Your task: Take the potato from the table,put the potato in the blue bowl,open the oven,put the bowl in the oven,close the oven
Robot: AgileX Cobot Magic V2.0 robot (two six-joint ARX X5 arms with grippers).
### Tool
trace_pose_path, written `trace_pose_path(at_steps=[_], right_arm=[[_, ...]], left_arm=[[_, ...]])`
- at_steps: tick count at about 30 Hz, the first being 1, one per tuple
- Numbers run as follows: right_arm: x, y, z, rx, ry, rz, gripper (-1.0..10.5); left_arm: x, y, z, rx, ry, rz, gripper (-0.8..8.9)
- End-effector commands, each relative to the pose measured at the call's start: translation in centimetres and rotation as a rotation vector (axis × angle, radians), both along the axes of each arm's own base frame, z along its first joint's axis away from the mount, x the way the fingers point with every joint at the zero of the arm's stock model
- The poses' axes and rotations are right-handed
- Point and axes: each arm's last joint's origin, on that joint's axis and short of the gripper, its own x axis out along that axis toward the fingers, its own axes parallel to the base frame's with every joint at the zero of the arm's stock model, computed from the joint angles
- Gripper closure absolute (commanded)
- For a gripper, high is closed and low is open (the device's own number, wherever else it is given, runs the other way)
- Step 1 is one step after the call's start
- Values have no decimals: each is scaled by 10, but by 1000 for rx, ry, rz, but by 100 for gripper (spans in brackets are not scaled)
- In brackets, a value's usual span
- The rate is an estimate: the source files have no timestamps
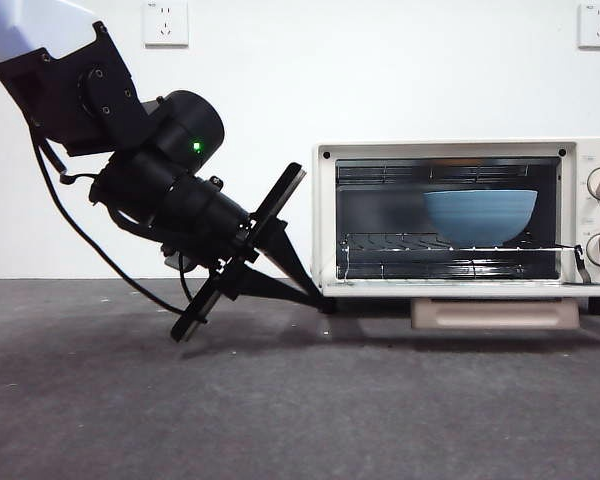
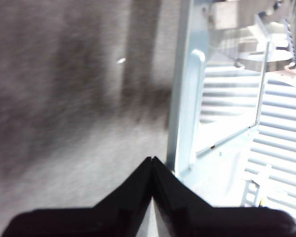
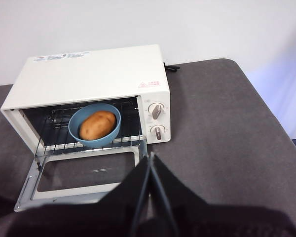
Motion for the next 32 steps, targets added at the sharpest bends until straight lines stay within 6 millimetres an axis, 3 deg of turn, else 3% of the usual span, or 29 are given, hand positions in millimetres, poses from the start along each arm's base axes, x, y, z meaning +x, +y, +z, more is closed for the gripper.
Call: trace_pose_path(at_steps=[1, 8, 20, 32], right_arm=[[-1, 0, -1, 9, 5, -7, 959], [-1, 0, -1, 8, 12, -7, 959], [-1, 0, -1, 12, 13, 0, 959], [-3, 0, -6, 30, 62, -11, 959]], left_arm=[[4, -10, 12, -59, -39, -49, 819], [12, -14, 26, -85, -80, -53, 819], [33, -23, 67, -120, -217, -7, 819], [62, -7, 112, -143, -345, 141, 819]])
